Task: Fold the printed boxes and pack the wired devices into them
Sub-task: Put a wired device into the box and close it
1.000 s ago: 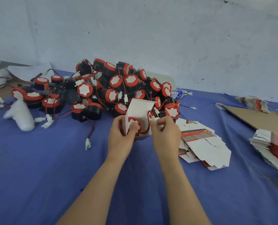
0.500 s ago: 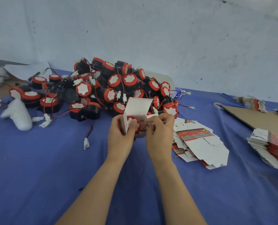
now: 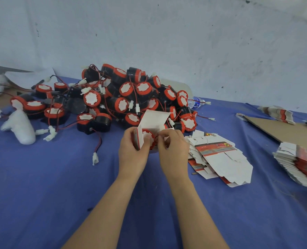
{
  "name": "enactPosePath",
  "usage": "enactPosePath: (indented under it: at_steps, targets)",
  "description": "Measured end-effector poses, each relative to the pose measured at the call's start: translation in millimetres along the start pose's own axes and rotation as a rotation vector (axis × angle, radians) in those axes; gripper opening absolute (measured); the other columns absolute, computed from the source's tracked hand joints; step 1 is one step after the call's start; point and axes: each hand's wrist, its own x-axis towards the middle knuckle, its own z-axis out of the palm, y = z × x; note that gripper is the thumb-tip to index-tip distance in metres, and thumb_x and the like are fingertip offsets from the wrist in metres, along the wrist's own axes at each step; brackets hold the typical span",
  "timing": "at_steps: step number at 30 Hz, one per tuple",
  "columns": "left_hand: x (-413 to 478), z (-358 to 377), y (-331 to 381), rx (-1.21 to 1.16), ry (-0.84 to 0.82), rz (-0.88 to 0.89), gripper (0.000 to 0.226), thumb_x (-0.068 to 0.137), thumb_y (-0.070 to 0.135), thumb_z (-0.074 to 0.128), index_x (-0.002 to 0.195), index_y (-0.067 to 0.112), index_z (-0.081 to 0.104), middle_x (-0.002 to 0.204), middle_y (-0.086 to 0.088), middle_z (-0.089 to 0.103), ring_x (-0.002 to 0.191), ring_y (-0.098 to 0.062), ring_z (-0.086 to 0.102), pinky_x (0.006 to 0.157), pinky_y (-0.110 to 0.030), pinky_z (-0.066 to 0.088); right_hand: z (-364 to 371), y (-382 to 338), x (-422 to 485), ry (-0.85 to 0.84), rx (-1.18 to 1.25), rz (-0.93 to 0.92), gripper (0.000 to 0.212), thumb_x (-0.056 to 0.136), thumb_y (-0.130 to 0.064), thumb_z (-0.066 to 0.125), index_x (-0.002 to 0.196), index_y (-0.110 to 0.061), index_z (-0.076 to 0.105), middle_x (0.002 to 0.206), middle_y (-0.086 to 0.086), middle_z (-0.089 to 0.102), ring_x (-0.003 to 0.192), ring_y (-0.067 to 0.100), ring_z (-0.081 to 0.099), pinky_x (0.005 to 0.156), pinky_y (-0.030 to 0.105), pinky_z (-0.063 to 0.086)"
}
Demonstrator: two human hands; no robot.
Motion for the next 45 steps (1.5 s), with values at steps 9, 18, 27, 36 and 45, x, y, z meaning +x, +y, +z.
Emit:
enactPosePath:
  at_steps: [9, 18, 27, 36, 45]
  targets:
    - [0.8, -1.9, 3.1, -0.028, 0.015, -0.014, 0.026, 0.09, 0.032, 0.065, 0.115, 0.029, 0.056, 0.107, 0.014, 0.061, 0.103, -0.013, 0.062, 0.078, -0.04, 0.059, 2.7, 4.7, -1.1, 0.117, -0.161, -0.07, 0.022, 0.093, -0.008, 0.056, 0.112, -0.014, 0.065, 0.103, -0.001, 0.064, 0.093, 0.013, 0.043, 0.079, 0.028, 0.042]
    - [-6.0, 1.4, 5.2, 0.085, -0.101, 0.062, 0.034, 0.086, 0.032, 0.069, 0.118, 0.031, 0.058, 0.111, 0.014, 0.061, 0.106, -0.011, 0.06, 0.084, -0.042, 0.057, -0.5, 12.7, 3.6, 0.057, -0.12, 0.193, 0.014, 0.093, -0.024, 0.06, 0.101, -0.014, 0.065, 0.1, -0.004, 0.043, 0.106, 0.022, 0.043, 0.081, 0.024, 0.031]
    - [-6.3, 3.8, 4.1, 0.102, -0.23, 0.099, 0.038, 0.087, 0.023, 0.069, 0.122, 0.032, 0.058, 0.117, 0.015, 0.062, 0.109, -0.012, 0.06, 0.088, -0.044, 0.055, -20.7, 26.0, 14.1, -0.057, 0.221, 0.628, 0.045, 0.081, -0.04, 0.071, 0.108, -0.016, 0.044, 0.093, -0.002, 0.055, 0.081, 0.013, 0.052, 0.063, 0.025, 0.04]
    - [4.5, 0.9, 6.1, -0.181, 0.0, -0.098, 0.023, 0.097, 0.014, 0.05, 0.107, 0.034, 0.055, 0.102, 0.003, 0.065, 0.081, -0.013, 0.068, 0.053, -0.025, 0.055, -0.5, -2.1, 0.3, -0.017, 0.4, 0.134, 0.015, 0.094, -0.029, 0.056, 0.08, -0.029, 0.06, 0.077, -0.013, 0.061, 0.071, 0.0, 0.055, 0.062, 0.01, 0.041]
    - [3.7, 0.2, 13.5, -0.203, -0.114, -0.134, 0.026, 0.099, 0.028, 0.047, 0.124, 0.027, 0.055, 0.123, -0.006, 0.061, 0.104, -0.022, 0.064, 0.066, -0.031, 0.06, -2.5, 6.9, 3.3, -0.212, 0.754, 0.438, 0.02, 0.093, -0.019, 0.06, 0.106, -0.033, 0.053, 0.117, 0.002, 0.065, 0.105, 0.02, 0.065, 0.066, 0.021, 0.054]
